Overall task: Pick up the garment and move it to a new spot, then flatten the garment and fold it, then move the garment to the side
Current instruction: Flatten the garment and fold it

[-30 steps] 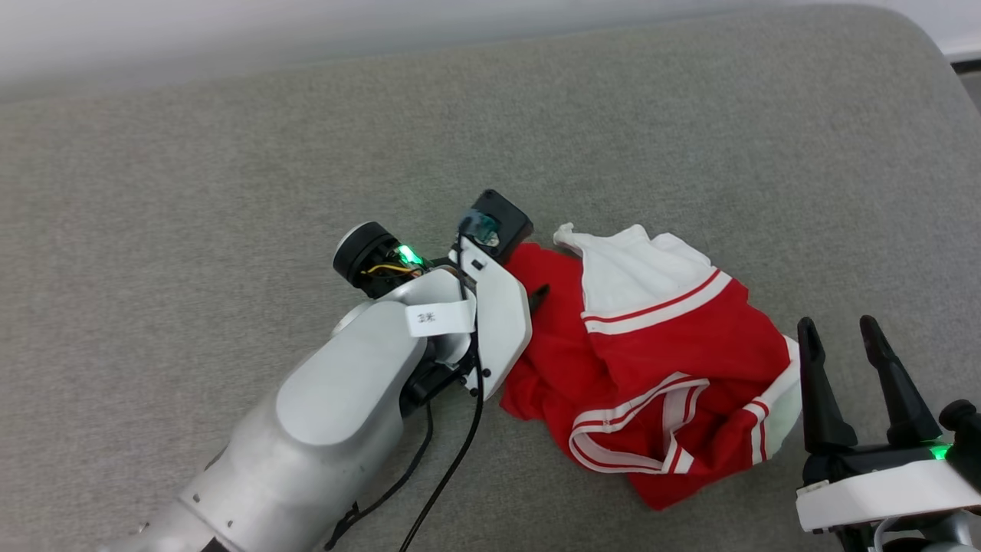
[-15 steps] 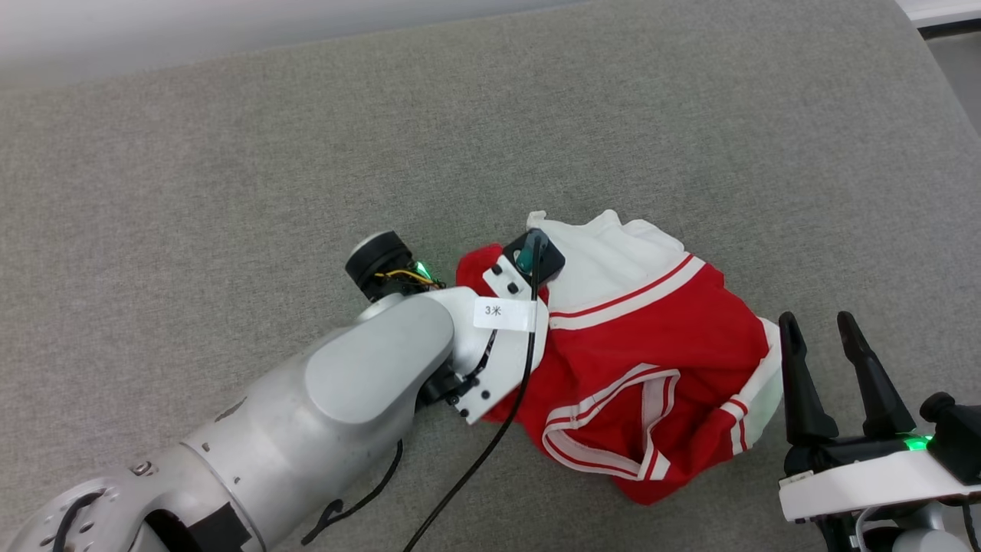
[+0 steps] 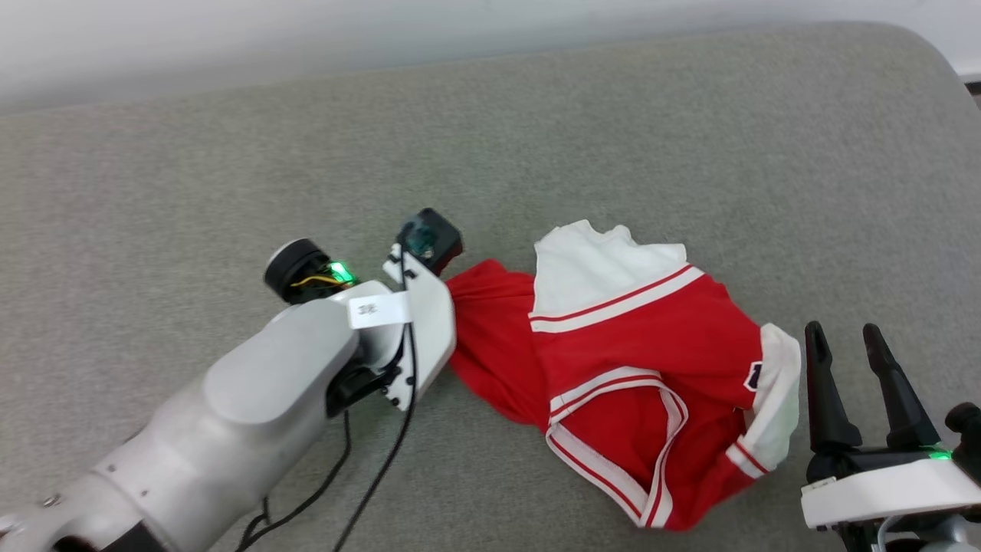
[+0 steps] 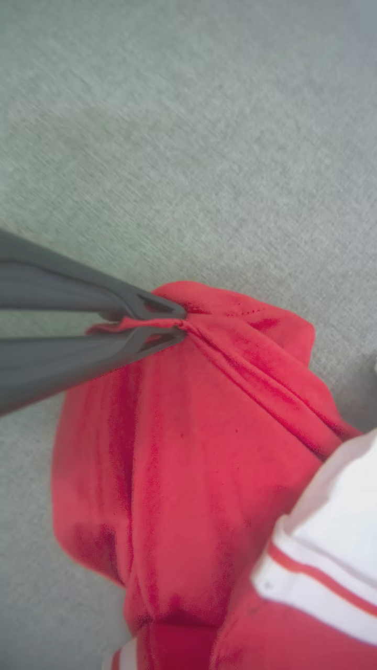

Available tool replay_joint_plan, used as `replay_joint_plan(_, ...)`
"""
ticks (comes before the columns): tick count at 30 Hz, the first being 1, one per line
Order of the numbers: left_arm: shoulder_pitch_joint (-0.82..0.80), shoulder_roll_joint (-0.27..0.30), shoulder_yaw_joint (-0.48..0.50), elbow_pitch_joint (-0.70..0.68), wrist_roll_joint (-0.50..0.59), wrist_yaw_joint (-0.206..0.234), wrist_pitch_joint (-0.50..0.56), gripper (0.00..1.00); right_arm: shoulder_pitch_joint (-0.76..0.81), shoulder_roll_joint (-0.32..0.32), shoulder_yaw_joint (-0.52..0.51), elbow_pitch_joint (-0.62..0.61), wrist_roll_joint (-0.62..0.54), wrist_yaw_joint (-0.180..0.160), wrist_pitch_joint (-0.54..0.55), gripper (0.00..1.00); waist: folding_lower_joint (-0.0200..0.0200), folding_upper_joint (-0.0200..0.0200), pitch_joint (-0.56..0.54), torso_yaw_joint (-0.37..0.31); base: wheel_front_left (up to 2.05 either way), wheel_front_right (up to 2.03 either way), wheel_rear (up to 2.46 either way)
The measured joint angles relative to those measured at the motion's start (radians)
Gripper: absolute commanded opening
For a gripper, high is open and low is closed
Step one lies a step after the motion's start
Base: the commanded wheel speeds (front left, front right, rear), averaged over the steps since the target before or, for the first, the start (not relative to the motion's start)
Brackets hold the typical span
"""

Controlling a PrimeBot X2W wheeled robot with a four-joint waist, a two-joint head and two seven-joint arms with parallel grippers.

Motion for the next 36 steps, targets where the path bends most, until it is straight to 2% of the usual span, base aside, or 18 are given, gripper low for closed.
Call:
replay_joint_plan(2, 0.027, 0.046, 0.019, -0.053, -0.001, 0.024, -0.032, 0.0, 0.011, 0.0, -0.006, -0.008, -0.004, 0.0, 0.006, 1.0, 0.0, 0.0, -0.017, 0.019, 0.0, 0.0, 0.0)
replay_joint_plan(6, 0.118, 0.154, 0.073, -0.195, -0.023, 0.113, -0.089, 0.0, 0.033, 0.0, -0.026, -0.024, -0.007, 0.0, 0.027, 1.0, 0.0, 0.0, -0.048, 0.063, 0.0, 0.0, 0.0)
replay_joint_plan(7, 0.19, 0.209, 0.1, -0.281, -0.05, 0.171, -0.113, 0.0, 0.04, 0.001, -0.037, -0.033, -0.008, 0.0, 0.037, 1.0, 0.0, 0.0, -0.063, 0.085, 0.0, 0.0, 0.0)
replay_joint_plan(11, 0.351, 0.308, 0.159, -0.441, -0.096, 0.309, -0.171, 0.0, 0.056, 0.001, -0.052, -0.05, -0.015, 0.0, 0.054, 1.0, 0.0, 0.0, -0.085, 0.13, 0.0, 0.0, 0.0)
replay_joint_plan(14, 0.485, 0.36, 0.201, -0.537, -0.149, 0.407, -0.217, 0.0, 0.06, 0.0, -0.061, -0.064, -0.022, 0.0, 0.067, 1.0, -0.0001, 0.0, -0.099, 0.161, 0.0, 0.0, 0.0)
replay_joint_plan(17, 0.614, 0.38, 0.218, -0.613, -0.206, 0.477, -0.246, 0.0, 0.066, 0.0, -0.07, -0.078, -0.028, 0.0, 0.081, 1.0, -0.0001, 0.0, -0.111, 0.186, 0.0, 0.0, 0.0)
replay_joint_plan(20, 0.729, 0.375, 0.22, -0.642, -0.26, 0.507, -0.277, 0.0, 0.07, 0.0, -0.074, -0.092, -0.036, 0.0, 0.093, 1.0, -0.0001, 0.0, -0.118, 0.204, 0.0, 0.0, 0.0)
replay_joint_plan(23, 0.802, 0.347, 0.225, -0.632, -0.307, 0.515, -0.31, 0.0, 0.07, 0.0, -0.076, -0.109, -0.065, 0.0, 0.103, 1.0, -0.0001, 0.0, -0.12, 0.214, 0.0, 0.0, 0.0)
replay_joint_plan(30, 0.848, 0.271, 0.189, -0.523, -0.327, 0.458, -0.339, 0.0, 0.076, 0.0, -0.094, -0.139, -0.095, 0.0, 0.139, 1.0, -0.0002, 0.0, -0.133, 0.223, 0.0, 0.0, 0.0)
replay_joint_plan(31, 0.847, 0.26, 0.191, -0.511, -0.327, 0.456, -0.349, 0.82, 0.077, 0.0, -0.097, -0.143, -0.096, 0.0, 0.144, 1.0, -0.0002, 0.0, -0.136, 0.223, 0.0, 0.0, 0.0)
replay_joint_plan(32, 0.845, 0.245, 0.197, -0.5, -0.326, 0.457, -0.366, 1.0, 0.079, 0.0, -0.1, -0.147, -0.099, 0.0, 0.146, 1.0, -0.0002, 0.0, -0.139, 0.223, 0.0, 0.0, 0.0)
replay_joint_plan(36, 0.821, 0.207, 0.211, -0.472, -0.291, 0.465, -0.436, 1.0, 0.093, 0.0, -0.104, -0.165, -0.133, 0.0, 0.164, 1.0, -0.0002, 0.0, -0.157, 0.22, 0.0, 0.0, 0.0)
